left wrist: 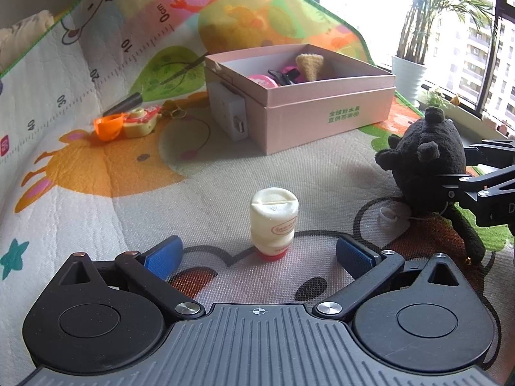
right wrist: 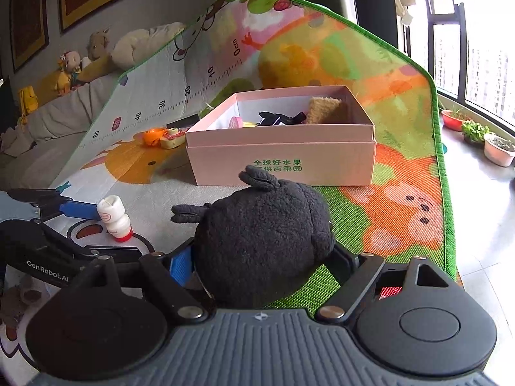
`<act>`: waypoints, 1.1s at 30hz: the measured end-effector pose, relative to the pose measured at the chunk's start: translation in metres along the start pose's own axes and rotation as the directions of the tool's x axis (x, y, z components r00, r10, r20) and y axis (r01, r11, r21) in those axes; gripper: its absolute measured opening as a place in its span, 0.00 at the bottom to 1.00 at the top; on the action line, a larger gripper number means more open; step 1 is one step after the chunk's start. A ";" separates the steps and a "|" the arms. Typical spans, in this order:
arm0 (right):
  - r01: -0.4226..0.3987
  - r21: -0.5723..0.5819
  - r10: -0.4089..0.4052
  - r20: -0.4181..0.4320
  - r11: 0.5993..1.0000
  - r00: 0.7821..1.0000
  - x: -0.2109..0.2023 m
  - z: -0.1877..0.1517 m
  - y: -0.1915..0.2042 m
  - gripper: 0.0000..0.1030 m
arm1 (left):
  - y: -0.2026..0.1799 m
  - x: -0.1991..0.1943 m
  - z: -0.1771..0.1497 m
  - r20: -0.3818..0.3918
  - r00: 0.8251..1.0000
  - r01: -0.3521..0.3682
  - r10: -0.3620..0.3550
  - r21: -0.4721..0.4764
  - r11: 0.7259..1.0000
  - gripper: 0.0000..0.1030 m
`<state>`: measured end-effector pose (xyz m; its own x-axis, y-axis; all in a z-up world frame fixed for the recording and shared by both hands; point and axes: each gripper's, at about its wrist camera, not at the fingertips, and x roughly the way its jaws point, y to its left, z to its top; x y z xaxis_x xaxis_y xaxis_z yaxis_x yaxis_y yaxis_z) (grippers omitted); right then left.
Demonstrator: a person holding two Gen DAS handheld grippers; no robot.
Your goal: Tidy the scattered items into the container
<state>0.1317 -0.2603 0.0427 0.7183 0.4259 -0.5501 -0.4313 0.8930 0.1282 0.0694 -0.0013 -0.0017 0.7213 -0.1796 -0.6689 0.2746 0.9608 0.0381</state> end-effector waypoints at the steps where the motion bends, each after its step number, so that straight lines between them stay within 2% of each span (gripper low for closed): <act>1: -0.001 0.001 0.001 0.000 1.000 1.000 0.000 0.000 0.000 0.80 | 0.000 0.000 0.000 0.002 1.000 -0.004 0.004 0.001 1.000 1.00; 5: -0.002 0.002 0.002 0.000 1.000 1.000 0.000 0.000 0.000 0.80 | -0.002 -0.007 -0.001 0.030 0.999 -0.021 0.021 0.009 1.000 0.99; 7: -0.003 0.004 0.003 0.000 1.000 1.000 0.000 0.000 0.000 0.80 | -0.001 -0.009 -0.002 0.024 1.000 -0.002 0.002 0.000 1.000 0.88; 8: -0.004 0.005 0.004 -0.001 1.000 1.000 0.000 0.000 0.000 0.80 | 0.000 -0.010 -0.002 0.025 1.000 0.007 -0.007 -0.006 1.000 0.77; 9: -0.006 0.007 0.006 -0.001 1.000 1.000 0.000 0.000 -0.001 0.80 | 0.001 -0.011 -0.002 0.025 1.000 0.010 -0.010 -0.009 1.000 0.73; 13: -0.008 0.010 0.008 -0.001 1.000 1.000 0.000 0.000 -0.002 0.80 | 0.002 -0.012 -0.001 0.025 1.000 0.018 -0.018 -0.015 1.000 0.67; 20: -0.008 0.010 0.008 -0.001 1.000 1.000 -0.001 0.000 -0.002 0.80 | -0.006 -0.010 0.005 0.035 0.998 0.046 -0.046 0.006 0.999 0.48; 23: -0.008 0.010 0.008 -0.001 1.000 1.000 -0.001 0.000 -0.002 0.80 | -0.010 -0.010 0.007 0.039 0.998 0.051 -0.051 0.019 0.999 0.33; 33: 0.012 -0.011 -0.012 -0.002 1.000 1.000 -0.004 0.000 0.002 0.80 | -0.017 -0.019 0.010 0.053 0.996 0.065 -0.067 0.045 0.997 0.29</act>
<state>0.1281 -0.2603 0.0456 0.7223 0.4152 -0.5531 -0.4286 0.8964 0.1130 0.0574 -0.0161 0.0177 0.7336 -0.2547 -0.6300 0.3492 0.9366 0.0279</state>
